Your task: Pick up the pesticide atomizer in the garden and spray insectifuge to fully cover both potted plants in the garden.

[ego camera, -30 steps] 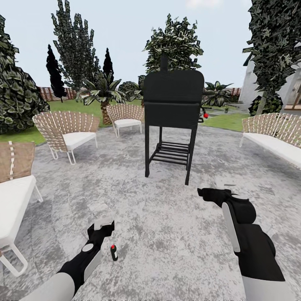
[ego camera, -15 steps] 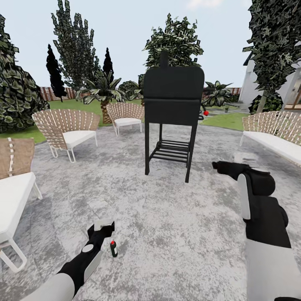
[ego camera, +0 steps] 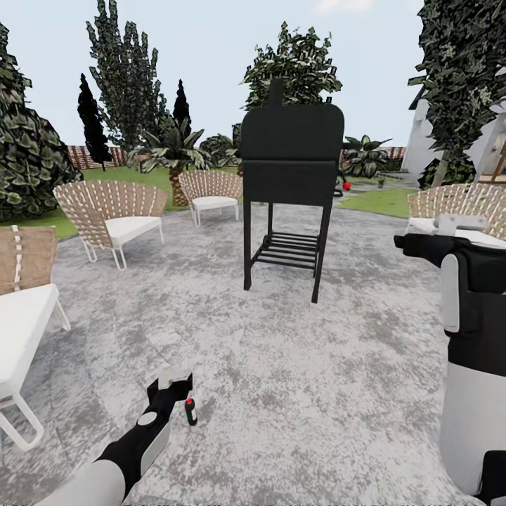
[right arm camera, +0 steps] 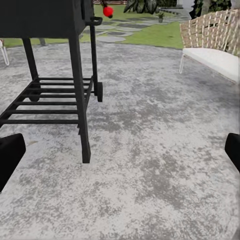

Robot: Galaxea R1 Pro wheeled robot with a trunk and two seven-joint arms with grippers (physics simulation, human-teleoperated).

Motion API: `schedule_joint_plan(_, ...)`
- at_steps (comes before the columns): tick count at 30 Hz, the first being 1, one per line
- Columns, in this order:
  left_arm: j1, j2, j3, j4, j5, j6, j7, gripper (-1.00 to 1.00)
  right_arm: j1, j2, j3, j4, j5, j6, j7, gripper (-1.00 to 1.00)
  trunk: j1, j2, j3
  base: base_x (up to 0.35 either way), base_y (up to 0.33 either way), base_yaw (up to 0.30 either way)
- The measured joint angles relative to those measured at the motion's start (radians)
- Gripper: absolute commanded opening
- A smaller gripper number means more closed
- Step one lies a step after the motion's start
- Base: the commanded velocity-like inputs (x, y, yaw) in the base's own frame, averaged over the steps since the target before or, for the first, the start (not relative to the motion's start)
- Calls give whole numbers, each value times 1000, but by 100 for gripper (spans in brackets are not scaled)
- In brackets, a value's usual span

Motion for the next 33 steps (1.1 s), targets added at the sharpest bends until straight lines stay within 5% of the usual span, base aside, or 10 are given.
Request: schedule_joint_plan(33,-1,1,-3,20,0,49,-40,100,83,15,-1,1,6,-58,-1,100,15,-8,-128,0,0,0)
